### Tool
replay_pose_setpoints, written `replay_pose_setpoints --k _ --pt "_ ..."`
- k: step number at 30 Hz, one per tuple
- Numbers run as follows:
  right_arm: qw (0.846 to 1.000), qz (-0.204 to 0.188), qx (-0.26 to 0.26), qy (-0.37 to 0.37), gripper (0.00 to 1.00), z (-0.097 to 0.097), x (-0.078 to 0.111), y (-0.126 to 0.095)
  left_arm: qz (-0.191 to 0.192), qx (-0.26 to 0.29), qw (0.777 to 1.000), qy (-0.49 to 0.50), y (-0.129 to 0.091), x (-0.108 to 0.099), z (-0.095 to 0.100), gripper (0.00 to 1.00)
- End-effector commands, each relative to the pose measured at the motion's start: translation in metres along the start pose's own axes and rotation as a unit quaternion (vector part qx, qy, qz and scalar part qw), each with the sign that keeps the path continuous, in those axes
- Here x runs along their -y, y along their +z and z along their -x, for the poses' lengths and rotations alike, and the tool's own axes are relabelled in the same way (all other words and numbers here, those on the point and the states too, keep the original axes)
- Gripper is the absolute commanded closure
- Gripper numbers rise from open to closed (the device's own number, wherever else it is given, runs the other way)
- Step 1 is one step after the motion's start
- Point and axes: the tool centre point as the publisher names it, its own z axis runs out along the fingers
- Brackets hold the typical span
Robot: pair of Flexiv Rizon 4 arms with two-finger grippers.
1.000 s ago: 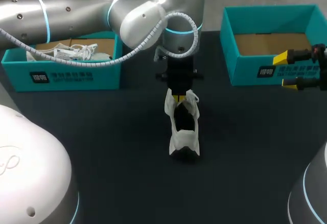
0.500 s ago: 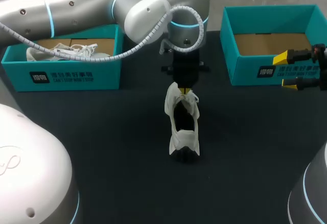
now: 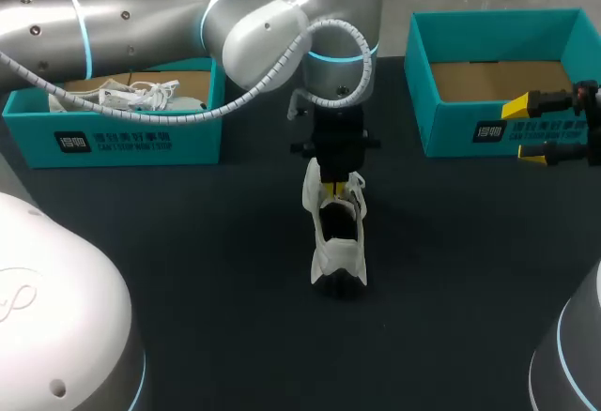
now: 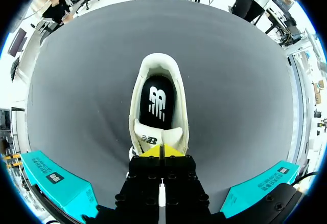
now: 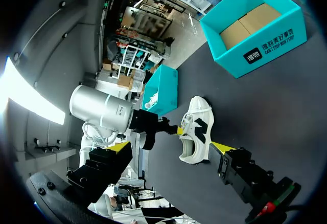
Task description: Take the shoe out of the shoebox, open the shoe tongue, remove and reinsert the insole, then place the shoe into the shoebox
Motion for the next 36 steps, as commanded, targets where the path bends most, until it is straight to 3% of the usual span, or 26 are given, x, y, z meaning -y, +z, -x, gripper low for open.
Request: replay_pose_setpoints --k 1,9,15,23,29,36 --pt "1.000 0.000 0.002 0.001 0.00 0.000 0.001 0.000 0.013 -0.001 0.999 -0.037 -0.002 0.006 -0.007 1.00" --pt "1.000 0.000 0.002 0.001 0.00 0.000 0.001 0.000 0.049 0.016 0.985 -0.167 -0.008 0.008 -0.001 1.00" --pt "1.000 0.000 0.002 0.001 0.00 0.000 0.001 0.000 0.041 0.053 0.971 -0.229 0.004 0.009 -0.001 1.00" --pt "1.000 0.000 0.002 0.001 0.00 0.000 0.001 0.000 0.045 0.060 0.958 -0.276 0.010 0.021 -0.005 1.00" --pt "1.000 0.000 0.002 0.001 0.00 0.000 0.001 0.000 0.047 0.091 0.932 -0.347 -0.009 0.026 -0.011 1.00" --pt "1.000 0.000 0.002 0.001 0.00 0.000 0.001 0.000 0.034 0.106 0.931 -0.347 -0.013 0.027 -0.012 1.00"
